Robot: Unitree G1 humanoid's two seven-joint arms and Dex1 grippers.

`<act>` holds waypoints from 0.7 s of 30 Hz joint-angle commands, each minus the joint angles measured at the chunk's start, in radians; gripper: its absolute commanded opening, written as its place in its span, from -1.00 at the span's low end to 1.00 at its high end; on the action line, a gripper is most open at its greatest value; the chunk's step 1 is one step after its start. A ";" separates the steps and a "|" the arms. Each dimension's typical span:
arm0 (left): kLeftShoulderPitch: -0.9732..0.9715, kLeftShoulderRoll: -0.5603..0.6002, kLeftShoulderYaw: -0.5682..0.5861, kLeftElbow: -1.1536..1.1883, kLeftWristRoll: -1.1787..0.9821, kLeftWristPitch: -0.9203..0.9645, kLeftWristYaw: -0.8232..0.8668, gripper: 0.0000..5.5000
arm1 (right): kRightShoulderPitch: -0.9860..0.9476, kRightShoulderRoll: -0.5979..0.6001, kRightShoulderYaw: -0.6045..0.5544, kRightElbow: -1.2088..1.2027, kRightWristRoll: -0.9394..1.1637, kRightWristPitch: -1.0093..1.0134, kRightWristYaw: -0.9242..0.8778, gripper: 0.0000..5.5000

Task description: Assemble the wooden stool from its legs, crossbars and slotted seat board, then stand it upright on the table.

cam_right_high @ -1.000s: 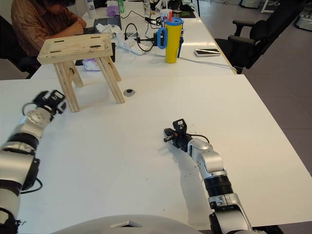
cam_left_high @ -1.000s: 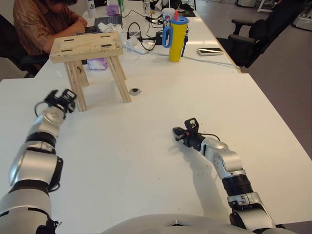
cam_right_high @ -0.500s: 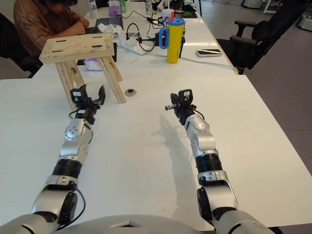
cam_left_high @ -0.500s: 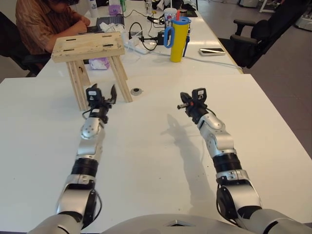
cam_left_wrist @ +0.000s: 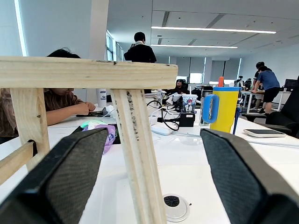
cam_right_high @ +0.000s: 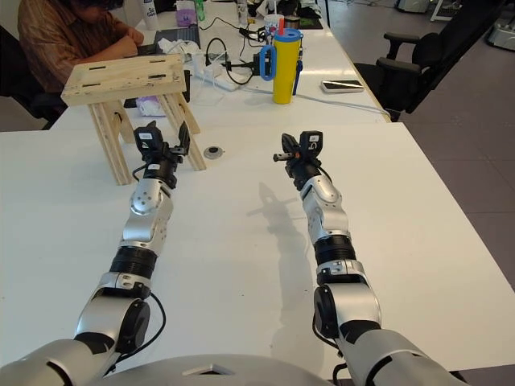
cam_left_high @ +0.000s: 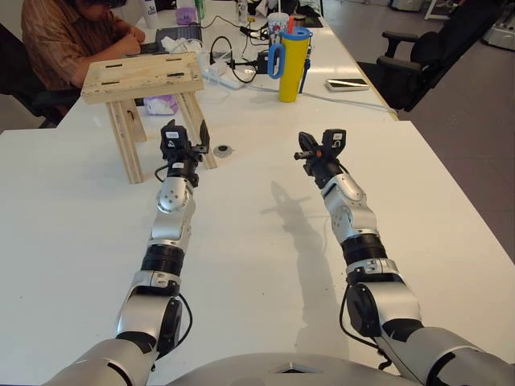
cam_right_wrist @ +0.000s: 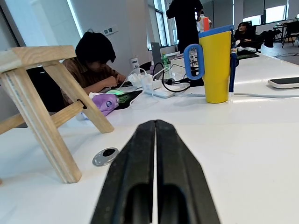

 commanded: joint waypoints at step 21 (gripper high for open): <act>-0.130 -0.016 -0.002 0.330 0.123 -0.241 0.024 0.33 | -0.110 -0.054 -0.043 0.444 -0.131 -0.434 -0.038 -1.00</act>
